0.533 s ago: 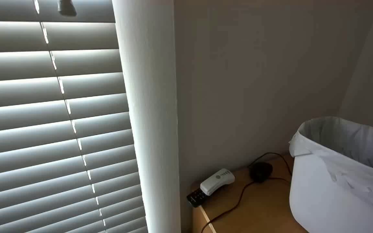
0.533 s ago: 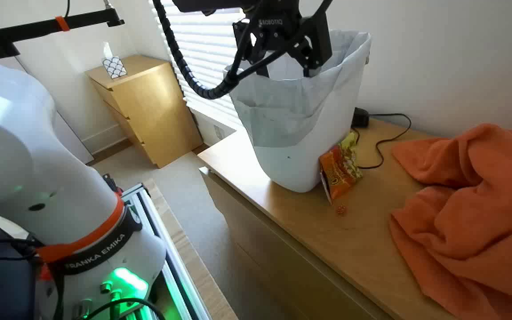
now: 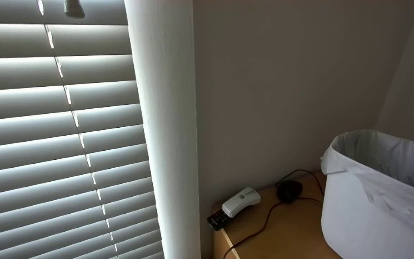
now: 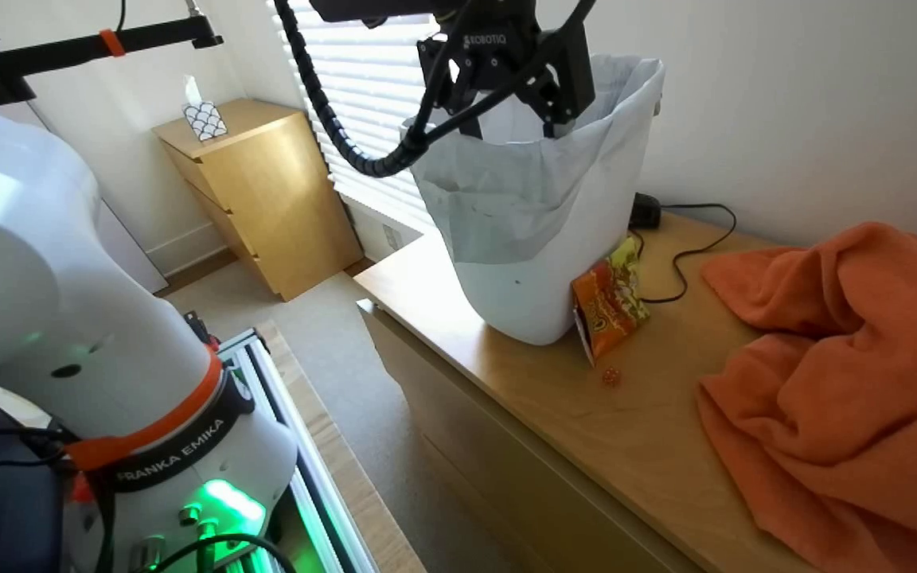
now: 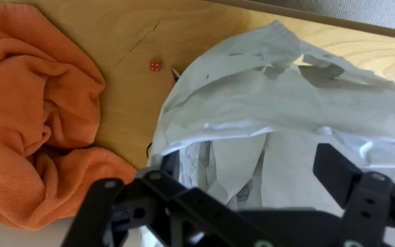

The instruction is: Put the empty packet in the bin

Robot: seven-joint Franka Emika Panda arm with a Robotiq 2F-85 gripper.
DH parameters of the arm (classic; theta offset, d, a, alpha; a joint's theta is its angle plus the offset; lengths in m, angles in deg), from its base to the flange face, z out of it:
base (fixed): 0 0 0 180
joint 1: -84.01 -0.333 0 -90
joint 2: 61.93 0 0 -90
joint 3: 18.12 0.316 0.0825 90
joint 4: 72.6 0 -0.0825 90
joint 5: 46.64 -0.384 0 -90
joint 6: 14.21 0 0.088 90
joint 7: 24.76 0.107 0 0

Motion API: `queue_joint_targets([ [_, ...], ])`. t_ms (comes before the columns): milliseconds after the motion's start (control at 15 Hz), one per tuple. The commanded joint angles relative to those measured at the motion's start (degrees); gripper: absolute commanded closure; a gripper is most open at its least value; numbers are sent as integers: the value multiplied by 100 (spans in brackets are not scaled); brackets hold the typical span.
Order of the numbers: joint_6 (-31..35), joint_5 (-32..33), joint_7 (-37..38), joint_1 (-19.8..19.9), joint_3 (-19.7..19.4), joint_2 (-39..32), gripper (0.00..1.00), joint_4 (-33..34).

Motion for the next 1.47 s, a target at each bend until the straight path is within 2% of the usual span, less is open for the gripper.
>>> queue_joint_targets([
  [0, 1, -383, 24, -92, -63, -33, 0, 200],
  [400, 83, -1378, -14, -587, -5, -84, 0, 459],
  [867, -1, -2143, 110, -979, 182, -185, 0, 615],
  [1400, 187, -2480, 97, -1084, 431, -678, 1, 462],
])
